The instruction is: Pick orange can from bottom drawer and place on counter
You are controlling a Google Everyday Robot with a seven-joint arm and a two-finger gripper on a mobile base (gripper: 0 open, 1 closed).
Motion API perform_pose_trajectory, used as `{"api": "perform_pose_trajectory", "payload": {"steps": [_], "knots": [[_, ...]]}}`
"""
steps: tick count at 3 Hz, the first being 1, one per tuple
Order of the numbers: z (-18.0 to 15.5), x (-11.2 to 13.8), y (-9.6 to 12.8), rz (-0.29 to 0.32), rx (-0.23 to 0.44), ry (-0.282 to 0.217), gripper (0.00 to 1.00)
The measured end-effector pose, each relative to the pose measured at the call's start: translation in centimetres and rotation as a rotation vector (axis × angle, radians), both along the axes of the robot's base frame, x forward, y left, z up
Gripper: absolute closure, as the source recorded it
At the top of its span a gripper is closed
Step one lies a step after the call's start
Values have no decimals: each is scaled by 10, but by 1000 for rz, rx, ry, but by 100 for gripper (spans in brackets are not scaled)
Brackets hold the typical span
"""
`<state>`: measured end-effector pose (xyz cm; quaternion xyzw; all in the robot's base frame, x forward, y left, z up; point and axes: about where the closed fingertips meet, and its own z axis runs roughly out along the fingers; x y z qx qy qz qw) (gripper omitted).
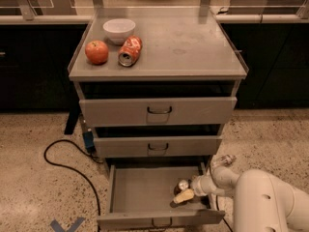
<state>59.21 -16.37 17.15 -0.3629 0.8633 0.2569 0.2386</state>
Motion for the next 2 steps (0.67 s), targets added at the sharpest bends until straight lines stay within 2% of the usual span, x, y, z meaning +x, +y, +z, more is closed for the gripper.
{"api": "perform_pose_trajectory", "payload": {"steps": [1,2], "knots": [[0,0,0,-1,-1,0,0],[-1,0,0,-1,-1,0,19]]}}
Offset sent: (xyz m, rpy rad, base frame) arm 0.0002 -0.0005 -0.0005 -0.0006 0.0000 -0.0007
